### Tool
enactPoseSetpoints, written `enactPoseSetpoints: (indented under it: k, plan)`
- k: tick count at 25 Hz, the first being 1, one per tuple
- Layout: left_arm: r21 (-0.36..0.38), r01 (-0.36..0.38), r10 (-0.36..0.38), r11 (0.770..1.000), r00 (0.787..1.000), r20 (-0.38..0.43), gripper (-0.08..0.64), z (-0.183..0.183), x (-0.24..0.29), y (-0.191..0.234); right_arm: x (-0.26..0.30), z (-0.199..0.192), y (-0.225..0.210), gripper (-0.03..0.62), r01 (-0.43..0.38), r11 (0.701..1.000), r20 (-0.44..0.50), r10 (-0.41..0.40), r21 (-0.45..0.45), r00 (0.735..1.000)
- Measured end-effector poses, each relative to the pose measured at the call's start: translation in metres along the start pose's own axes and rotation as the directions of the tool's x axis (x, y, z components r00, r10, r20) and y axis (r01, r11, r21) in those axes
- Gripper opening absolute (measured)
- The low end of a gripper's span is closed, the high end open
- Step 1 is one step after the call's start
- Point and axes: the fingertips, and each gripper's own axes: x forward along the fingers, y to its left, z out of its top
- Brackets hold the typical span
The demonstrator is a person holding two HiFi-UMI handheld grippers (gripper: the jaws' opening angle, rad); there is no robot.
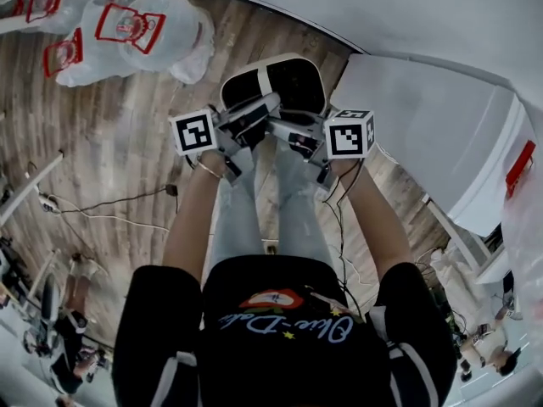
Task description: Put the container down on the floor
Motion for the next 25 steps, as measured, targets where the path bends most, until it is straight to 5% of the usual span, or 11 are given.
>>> enactPoseSetpoints:
  k: [25]
  plan:
    - [-0.042,-0.050,0.049,0.998,0.998,-0.039,0.049,0.001,0.012,0.123,0.036,-0.019,-0.119,0.081,0.093,0.995,-0.022,-0.094,-0.027,0.995]
